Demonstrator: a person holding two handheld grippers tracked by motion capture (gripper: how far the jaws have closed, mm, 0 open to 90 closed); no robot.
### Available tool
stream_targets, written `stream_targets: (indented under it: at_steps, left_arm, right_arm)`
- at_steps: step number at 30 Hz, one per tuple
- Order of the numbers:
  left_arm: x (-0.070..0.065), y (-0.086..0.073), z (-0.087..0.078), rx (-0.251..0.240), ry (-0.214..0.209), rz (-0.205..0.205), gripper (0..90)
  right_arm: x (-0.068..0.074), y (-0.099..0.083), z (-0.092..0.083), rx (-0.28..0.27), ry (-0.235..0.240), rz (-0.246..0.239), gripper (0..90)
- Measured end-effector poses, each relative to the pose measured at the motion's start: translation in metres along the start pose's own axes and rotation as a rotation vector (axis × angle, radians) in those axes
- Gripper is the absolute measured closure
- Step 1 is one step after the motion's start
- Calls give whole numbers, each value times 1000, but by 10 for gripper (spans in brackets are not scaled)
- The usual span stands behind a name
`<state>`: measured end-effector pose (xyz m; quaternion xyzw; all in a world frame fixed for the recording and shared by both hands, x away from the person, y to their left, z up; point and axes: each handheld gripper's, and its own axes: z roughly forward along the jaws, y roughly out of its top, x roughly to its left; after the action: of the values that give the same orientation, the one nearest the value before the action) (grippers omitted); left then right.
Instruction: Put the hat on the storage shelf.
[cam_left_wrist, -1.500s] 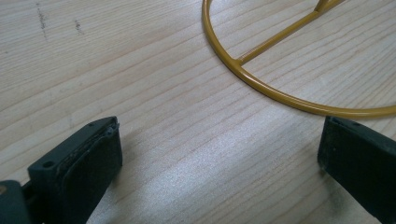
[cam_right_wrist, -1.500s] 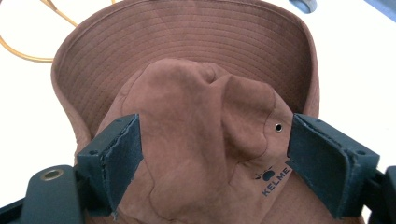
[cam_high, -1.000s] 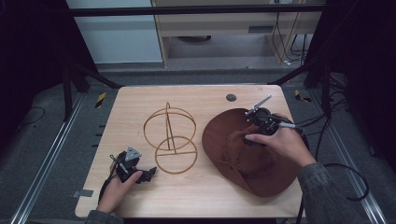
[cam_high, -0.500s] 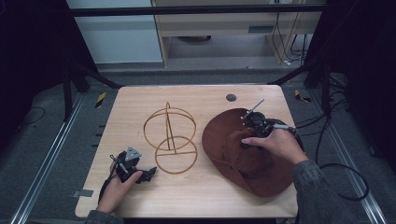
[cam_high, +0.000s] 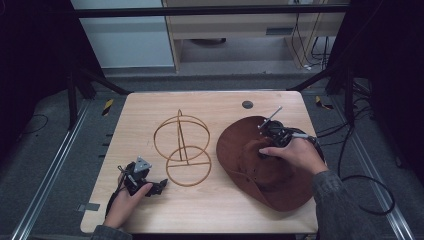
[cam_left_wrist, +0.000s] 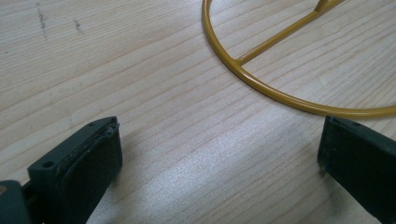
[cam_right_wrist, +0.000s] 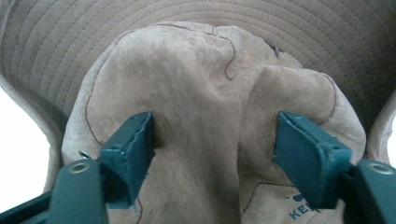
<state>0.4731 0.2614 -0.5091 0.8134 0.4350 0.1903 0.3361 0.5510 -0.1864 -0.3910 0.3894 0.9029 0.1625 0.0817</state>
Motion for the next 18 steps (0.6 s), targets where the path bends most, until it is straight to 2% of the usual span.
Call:
stream_targets:
  at_steps: [1, 2, 3, 5, 6, 7, 8, 9, 11, 12, 14, 18]
  left_arm:
    - [0, 0, 0, 0, 0, 0, 0]
    - [0, 0, 0, 0, 0, 0, 0]
    - [0, 0, 0, 0, 0, 0, 0]
    - [0, 0, 0, 0, 0, 0, 0]
    - [0, 0, 0, 0, 0, 0, 0]
    - [0, 0, 0, 0, 0, 0, 0]
    - [0, 0, 0, 0, 0, 0, 0]
    - [0, 0, 0, 0, 0, 0, 0]
    - [0, 0, 0, 0, 0, 0, 0]
    - [0, 0, 0, 0, 0, 0, 0]
    - [0, 0, 0, 0, 0, 0, 0]
    - [0, 0, 0, 0, 0, 0, 0]
  right_arm:
    - [-1, 0, 0, 4, 2, 2, 337]
    - [-1, -1, 1, 8, 1, 13, 404]
    - [-1, -1, 1, 8, 1, 13, 404]
    - [-3, -1, 2, 12, 12, 14, 478]
    - [-3, -2, 3, 10, 26, 15, 581]
    - [-4, -2, 4, 11, 30, 6, 632]
    - [-4, -2, 4, 11, 30, 6, 632]
    - [-4, -3, 5, 17, 36, 11, 739]
    - [-5, -4, 6, 18, 45, 7, 772]
    - [-5, -5, 6, 12, 57, 7, 842]
    - [-6, -6, 6, 4, 63, 8, 879]
    - [-8, -9, 4, -17, 81, 15, 891]
